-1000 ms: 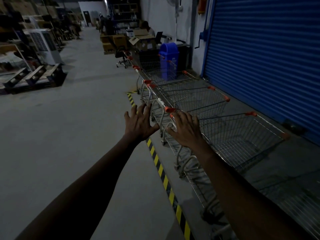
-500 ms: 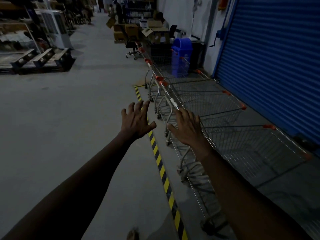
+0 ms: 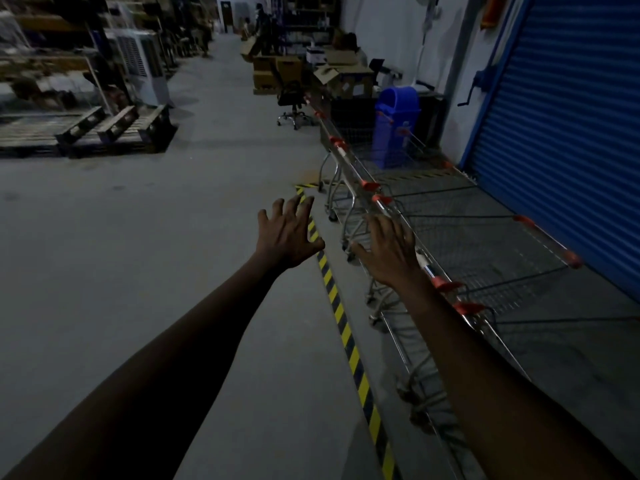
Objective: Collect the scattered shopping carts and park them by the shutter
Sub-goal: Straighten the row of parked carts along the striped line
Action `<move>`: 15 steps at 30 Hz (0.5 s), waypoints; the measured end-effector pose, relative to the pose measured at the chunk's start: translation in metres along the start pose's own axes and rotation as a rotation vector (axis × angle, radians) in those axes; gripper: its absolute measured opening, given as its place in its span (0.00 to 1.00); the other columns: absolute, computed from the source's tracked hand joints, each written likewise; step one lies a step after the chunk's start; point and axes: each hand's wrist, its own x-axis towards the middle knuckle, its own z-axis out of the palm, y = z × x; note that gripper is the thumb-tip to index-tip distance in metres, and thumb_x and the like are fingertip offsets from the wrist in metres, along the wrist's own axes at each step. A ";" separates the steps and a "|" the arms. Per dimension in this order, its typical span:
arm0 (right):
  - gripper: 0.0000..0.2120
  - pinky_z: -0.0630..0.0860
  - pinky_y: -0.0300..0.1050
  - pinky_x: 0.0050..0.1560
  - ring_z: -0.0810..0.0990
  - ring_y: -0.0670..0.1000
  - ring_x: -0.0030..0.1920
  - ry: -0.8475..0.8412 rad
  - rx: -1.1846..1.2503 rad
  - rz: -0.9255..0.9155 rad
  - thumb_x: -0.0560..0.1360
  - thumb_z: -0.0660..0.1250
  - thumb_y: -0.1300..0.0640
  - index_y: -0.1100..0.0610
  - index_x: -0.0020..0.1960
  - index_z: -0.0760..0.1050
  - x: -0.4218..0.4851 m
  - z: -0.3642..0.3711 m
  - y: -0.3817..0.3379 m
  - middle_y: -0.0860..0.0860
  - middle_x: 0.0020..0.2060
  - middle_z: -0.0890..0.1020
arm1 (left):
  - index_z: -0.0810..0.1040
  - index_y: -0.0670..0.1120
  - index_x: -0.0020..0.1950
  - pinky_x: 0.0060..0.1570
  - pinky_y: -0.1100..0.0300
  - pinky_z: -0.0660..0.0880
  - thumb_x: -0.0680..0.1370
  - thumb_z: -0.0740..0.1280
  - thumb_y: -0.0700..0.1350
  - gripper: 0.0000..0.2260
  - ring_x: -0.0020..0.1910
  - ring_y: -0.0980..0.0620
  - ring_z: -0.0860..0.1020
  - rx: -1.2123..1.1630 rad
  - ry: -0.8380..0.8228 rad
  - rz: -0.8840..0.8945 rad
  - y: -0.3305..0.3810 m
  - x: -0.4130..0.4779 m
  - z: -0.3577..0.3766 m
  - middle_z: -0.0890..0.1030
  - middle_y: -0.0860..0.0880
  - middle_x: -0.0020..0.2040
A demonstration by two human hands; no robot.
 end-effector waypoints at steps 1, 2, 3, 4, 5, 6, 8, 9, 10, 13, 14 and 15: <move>0.38 0.55 0.59 0.70 0.63 0.58 0.71 -0.006 -0.007 -0.011 0.73 0.45 0.32 0.54 0.75 0.61 0.014 0.008 -0.002 0.54 0.71 0.67 | 0.55 0.49 0.78 0.60 0.40 0.64 0.72 0.60 0.68 0.40 0.70 0.39 0.62 -0.009 -0.003 -0.007 -0.008 0.011 0.006 0.62 0.44 0.75; 0.36 0.54 0.60 0.71 0.62 0.58 0.71 -0.014 -0.010 -0.019 0.75 0.49 0.33 0.54 0.75 0.60 0.029 0.016 -0.004 0.54 0.71 0.66 | 0.55 0.49 0.78 0.60 0.40 0.64 0.72 0.60 0.67 0.40 0.70 0.38 0.63 -0.016 -0.003 -0.008 -0.016 0.023 0.012 0.62 0.43 0.75; 0.33 0.54 0.60 0.71 0.61 0.58 0.72 -0.019 -0.014 -0.023 0.77 0.53 0.35 0.54 0.75 0.60 0.043 0.025 -0.005 0.54 0.72 0.66 | 0.55 0.49 0.78 0.60 0.40 0.64 0.72 0.60 0.68 0.40 0.70 0.38 0.63 -0.018 -0.003 -0.007 -0.023 0.034 0.019 0.63 0.43 0.75; 0.32 0.53 0.60 0.71 0.60 0.57 0.73 -0.023 -0.015 -0.025 0.78 0.55 0.37 0.54 0.75 0.59 0.058 0.034 -0.006 0.54 0.72 0.65 | 0.55 0.49 0.78 0.60 0.40 0.64 0.72 0.59 0.68 0.40 0.70 0.38 0.63 -0.017 -0.005 -0.005 -0.031 0.046 0.028 0.63 0.43 0.75; 0.32 0.52 0.60 0.72 0.59 0.57 0.73 -0.033 -0.009 -0.021 0.78 0.57 0.38 0.53 0.75 0.59 0.074 0.043 -0.007 0.54 0.73 0.64 | 0.55 0.49 0.78 0.59 0.40 0.64 0.71 0.57 0.69 0.40 0.70 0.38 0.63 -0.014 -0.012 -0.005 -0.038 0.058 0.037 0.63 0.43 0.75; 0.32 0.51 0.60 0.72 0.58 0.57 0.74 -0.043 0.001 -0.019 0.78 0.57 0.38 0.53 0.76 0.58 0.090 0.053 -0.007 0.54 0.73 0.63 | 0.55 0.49 0.78 0.59 0.40 0.64 0.70 0.54 0.69 0.41 0.70 0.38 0.63 -0.011 -0.020 -0.007 -0.046 0.070 0.047 0.63 0.43 0.75; 0.33 0.54 0.60 0.72 0.59 0.57 0.73 -0.056 0.011 -0.024 0.76 0.55 0.36 0.53 0.75 0.59 0.123 0.075 -0.007 0.54 0.72 0.64 | 0.54 0.48 0.78 0.59 0.40 0.64 0.69 0.50 0.70 0.42 0.70 0.38 0.63 -0.003 -0.041 -0.009 -0.059 0.097 0.066 0.63 0.43 0.75; 0.34 0.55 0.61 0.71 0.60 0.57 0.72 -0.055 0.016 -0.030 0.75 0.54 0.35 0.54 0.74 0.60 0.141 0.086 -0.007 0.54 0.71 0.65 | 0.55 0.48 0.77 0.59 0.40 0.64 0.68 0.49 0.70 0.43 0.70 0.38 0.63 0.000 -0.051 -0.010 -0.065 0.112 0.075 0.63 0.43 0.75; 0.34 0.56 0.61 0.71 0.61 0.58 0.72 -0.049 0.018 -0.038 0.75 0.54 0.35 0.54 0.74 0.61 0.159 0.097 -0.005 0.54 0.71 0.66 | 0.55 0.48 0.77 0.59 0.40 0.64 0.68 0.48 0.71 0.43 0.70 0.38 0.63 0.002 -0.057 -0.010 -0.072 0.128 0.084 0.63 0.43 0.74; 0.33 0.58 0.61 0.69 0.63 0.58 0.70 -0.040 0.003 -0.063 0.76 0.56 0.36 0.54 0.74 0.62 0.221 0.131 0.002 0.54 0.71 0.67 | 0.55 0.48 0.77 0.59 0.40 0.64 0.66 0.46 0.71 0.45 0.69 0.39 0.64 0.022 -0.070 -0.022 -0.091 0.182 0.112 0.64 0.43 0.74; 0.32 0.59 0.61 0.69 0.64 0.59 0.70 -0.052 0.012 -0.065 0.76 0.56 0.37 0.54 0.74 0.61 0.244 0.141 0.005 0.55 0.70 0.67 | 0.54 0.48 0.77 0.59 0.40 0.64 0.66 0.46 0.71 0.44 0.69 0.39 0.64 0.023 -0.075 -0.027 -0.098 0.201 0.120 0.64 0.43 0.74; 0.32 0.59 0.61 0.69 0.64 0.59 0.70 -0.067 0.030 -0.064 0.76 0.57 0.37 0.54 0.74 0.61 0.267 0.150 0.007 0.55 0.70 0.67 | 0.54 0.48 0.77 0.59 0.40 0.65 0.66 0.46 0.71 0.44 0.69 0.39 0.64 0.023 -0.081 -0.033 -0.104 0.221 0.127 0.64 0.43 0.74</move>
